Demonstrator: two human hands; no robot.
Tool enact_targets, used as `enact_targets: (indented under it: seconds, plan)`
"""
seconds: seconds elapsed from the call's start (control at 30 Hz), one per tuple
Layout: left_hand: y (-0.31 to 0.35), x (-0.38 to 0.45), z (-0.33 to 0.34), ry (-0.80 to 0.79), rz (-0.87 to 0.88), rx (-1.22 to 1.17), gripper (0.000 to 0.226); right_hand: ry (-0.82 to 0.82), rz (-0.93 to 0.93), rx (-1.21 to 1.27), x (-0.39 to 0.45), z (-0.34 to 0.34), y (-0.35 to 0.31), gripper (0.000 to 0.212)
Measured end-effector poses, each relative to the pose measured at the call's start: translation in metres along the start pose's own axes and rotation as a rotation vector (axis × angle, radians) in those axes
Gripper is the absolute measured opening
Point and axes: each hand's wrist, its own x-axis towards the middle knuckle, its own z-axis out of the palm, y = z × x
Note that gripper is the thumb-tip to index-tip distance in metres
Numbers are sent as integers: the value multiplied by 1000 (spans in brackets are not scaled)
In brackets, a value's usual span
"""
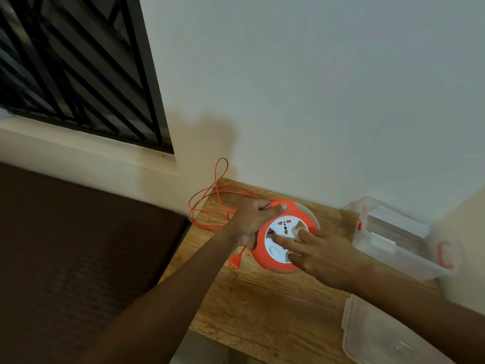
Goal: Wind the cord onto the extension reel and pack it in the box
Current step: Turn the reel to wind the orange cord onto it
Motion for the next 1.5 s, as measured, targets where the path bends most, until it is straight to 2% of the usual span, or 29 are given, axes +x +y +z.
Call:
enact_targets:
  seconds: [0.13, 0.3, 0.43, 0.57, 0.63, 0.77, 0.83, 0.87, 0.97, 1.03, 1.1, 1.17, 1.27, 1.33, 1.4, 1.5]
  plan:
    - [1, 2, 6, -26, 11, 20, 18, -84, 20, 38, 7, 1, -5, 50]
    - [12, 9, 9, -53, 61, 53, 21, -131, 147, 4, 15, 2, -13, 54]
    - [25, 14, 14, 5, 118, 49, 21, -100, 265, -5, 22, -7, -6, 60]
    - [30, 18, 11, 55, 176, 46, 34, -75, 348, -37, 26, -23, 4, 61]
    - [31, 18, 10, 71, 185, -19, 52, -28, 383, -97, 26, -30, 12, 62]
    - [36, 22, 14, 148, 166, -226, 52, 12, 390, -41, 37, -30, 27, 63]
    - [37, 23, 21, 228, 170, -316, 50, 108, 550, 138, 43, -30, 34, 64]
    - [36, 24, 24, 279, 186, -359, 50, 175, 678, 303, 46, -30, 37, 63]
    - [32, 29, 30, 390, 235, -391, 49, 310, 1022, 1149, 60, -27, 44, 66]
    - [27, 31, 25, 407, 246, -336, 42, 305, 1097, 1597, 66, -25, 41, 67]
    - [22, 35, 18, 367, 215, -285, 39, 271, 1089, 1713, 66, -22, 36, 71]
    - [21, 37, 12, 312, 186, -276, 28, 253, 1044, 1505, 61, -17, 32, 73]
    - [26, 36, 8, 245, 152, -302, 27, 342, 901, 867, 48, -16, 33, 56]
    - [32, 35, 6, 213, 140, -287, 27, 389, 706, 476, 39, -16, 37, 43]
    - [37, 35, 5, 196, 130, -256, 32, 365, 486, 252, 31, -12, 41, 43]
    - [45, 33, 8, 159, 131, -187, 42, 277, 216, 90, 24, -1, 43, 36]
